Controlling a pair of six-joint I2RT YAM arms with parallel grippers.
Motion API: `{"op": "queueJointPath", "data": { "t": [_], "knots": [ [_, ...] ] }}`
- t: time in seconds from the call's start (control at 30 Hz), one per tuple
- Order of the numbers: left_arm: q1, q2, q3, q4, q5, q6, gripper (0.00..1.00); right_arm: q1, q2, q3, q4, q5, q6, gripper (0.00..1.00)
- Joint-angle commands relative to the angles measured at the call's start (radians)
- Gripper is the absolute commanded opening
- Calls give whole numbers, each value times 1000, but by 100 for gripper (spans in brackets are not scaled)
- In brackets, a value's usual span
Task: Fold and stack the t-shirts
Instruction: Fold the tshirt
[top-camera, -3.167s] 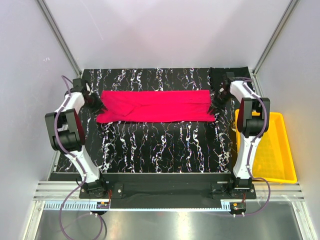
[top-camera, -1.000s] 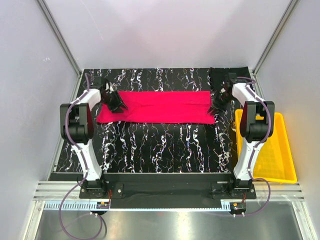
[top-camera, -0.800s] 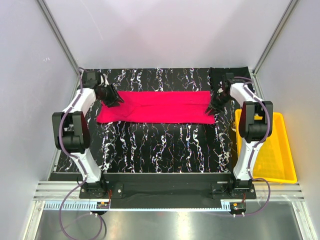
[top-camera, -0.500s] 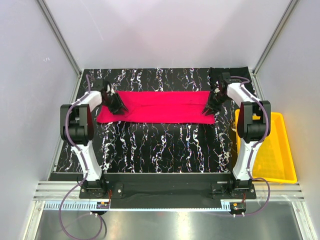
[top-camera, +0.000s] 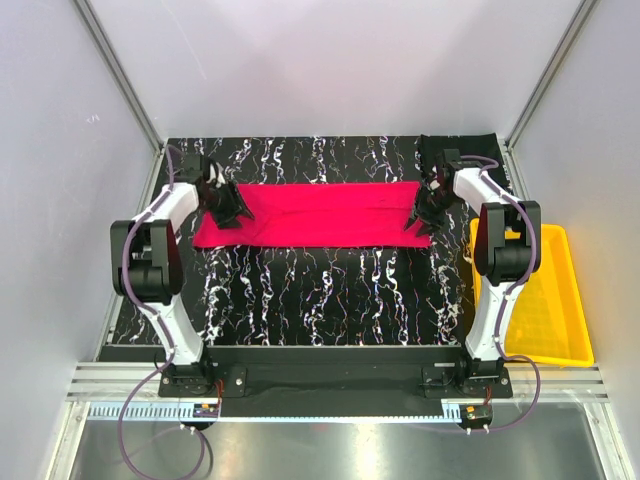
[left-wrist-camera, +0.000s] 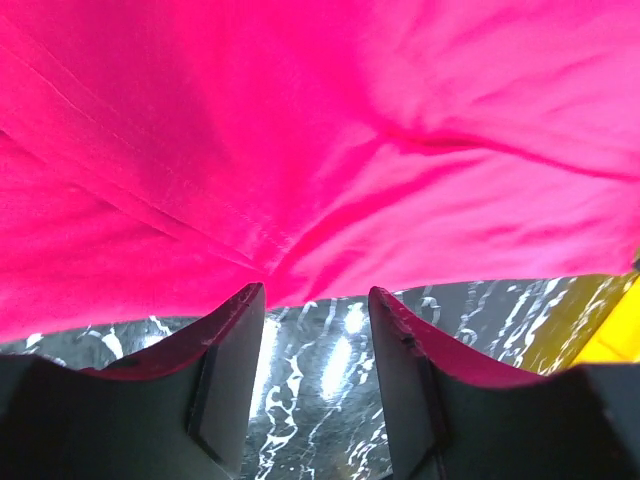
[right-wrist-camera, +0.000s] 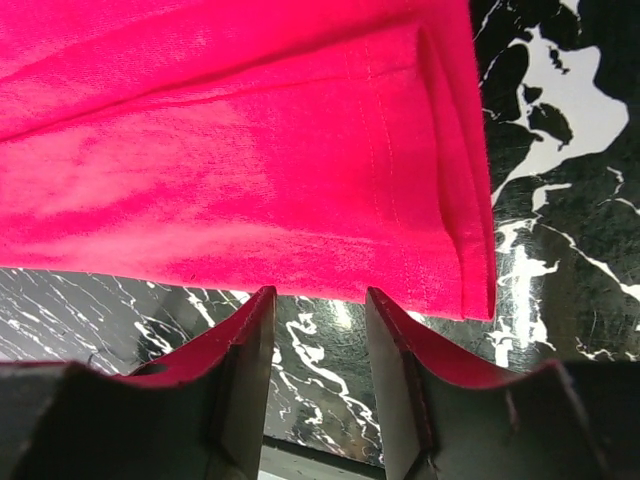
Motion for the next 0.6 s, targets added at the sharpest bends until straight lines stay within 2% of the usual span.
{"op": "queueJointPath", "data": {
  "t": [0.0, 0.17, 0.33, 0.43, 0.57],
  "knots": [
    [2, -43, 72, 4, -52, -14, 51, 5, 10, 24, 8, 27, -21, 48],
    [-10, 79, 113, 4, -70, -99, 49, 22, 52, 73, 5, 43, -13, 48],
    [-18, 184, 167, 12, -112, -122, 49, 27, 92, 67, 2, 74, -22, 48],
    [-18, 221, 201, 10, -115, -114, 49, 31, 89, 24, -9, 89, -27, 48],
    [-18, 258, 224, 1, -106, -91, 49, 43, 30, -121, -6, 85, -27, 48]
  ]
}}
